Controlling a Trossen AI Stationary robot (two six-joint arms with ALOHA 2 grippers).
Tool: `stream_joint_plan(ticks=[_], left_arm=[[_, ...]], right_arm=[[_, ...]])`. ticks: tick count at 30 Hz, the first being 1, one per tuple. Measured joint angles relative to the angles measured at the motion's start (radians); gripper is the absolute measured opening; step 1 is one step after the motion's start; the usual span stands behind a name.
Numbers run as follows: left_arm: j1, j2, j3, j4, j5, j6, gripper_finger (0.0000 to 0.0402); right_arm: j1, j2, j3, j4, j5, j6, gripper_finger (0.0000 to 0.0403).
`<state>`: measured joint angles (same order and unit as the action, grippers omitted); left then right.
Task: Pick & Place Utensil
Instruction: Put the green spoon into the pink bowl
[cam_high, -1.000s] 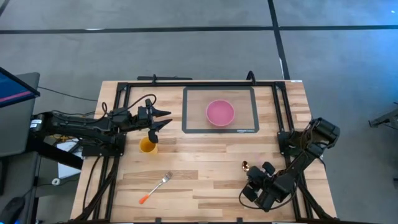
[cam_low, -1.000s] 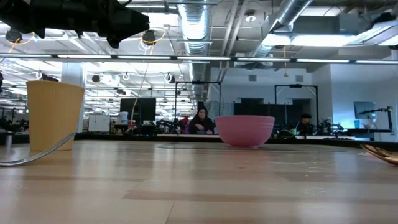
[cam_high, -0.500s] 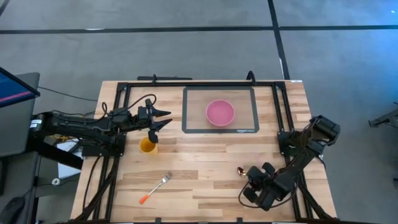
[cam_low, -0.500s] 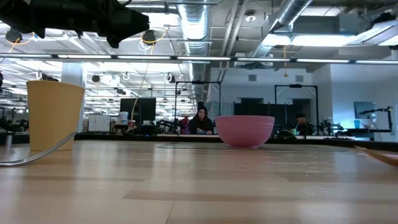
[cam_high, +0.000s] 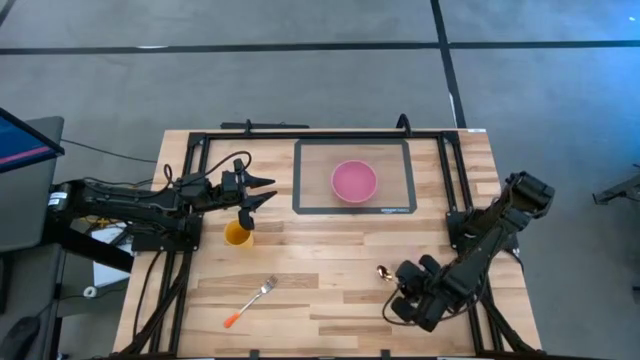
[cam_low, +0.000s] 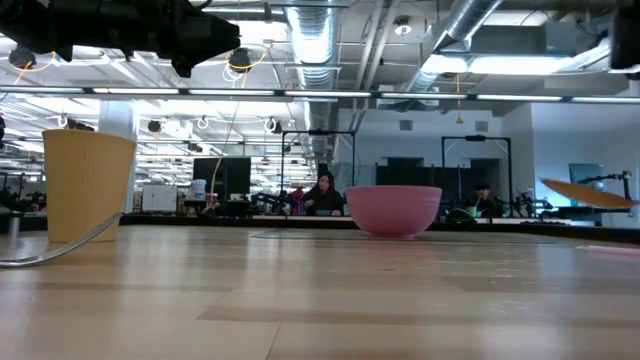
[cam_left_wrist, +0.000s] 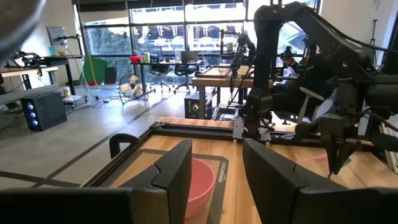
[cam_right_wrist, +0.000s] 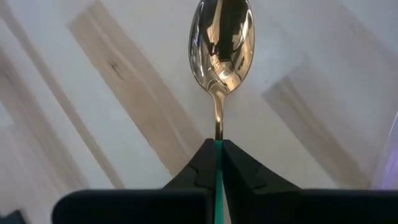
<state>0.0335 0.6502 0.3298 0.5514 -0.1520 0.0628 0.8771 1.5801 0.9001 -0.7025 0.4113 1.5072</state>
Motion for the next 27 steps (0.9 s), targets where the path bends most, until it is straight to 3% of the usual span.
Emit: stream_joint_plan(ticks=[16, 27], left_arm=[[0.000, 0.000, 0.000, 0.000, 0.000, 0.000, 0.0144], [0.000, 0.000, 0.000, 0.000, 0.000, 0.000, 0.0144]], right_arm=[[-0.220, -0.212, 0.002, -0.080, -0.048, -0.271, 0.0012], [-0.425, -0.248, 0.002, -0.091, -0.079, -0.384, 0.0012]])
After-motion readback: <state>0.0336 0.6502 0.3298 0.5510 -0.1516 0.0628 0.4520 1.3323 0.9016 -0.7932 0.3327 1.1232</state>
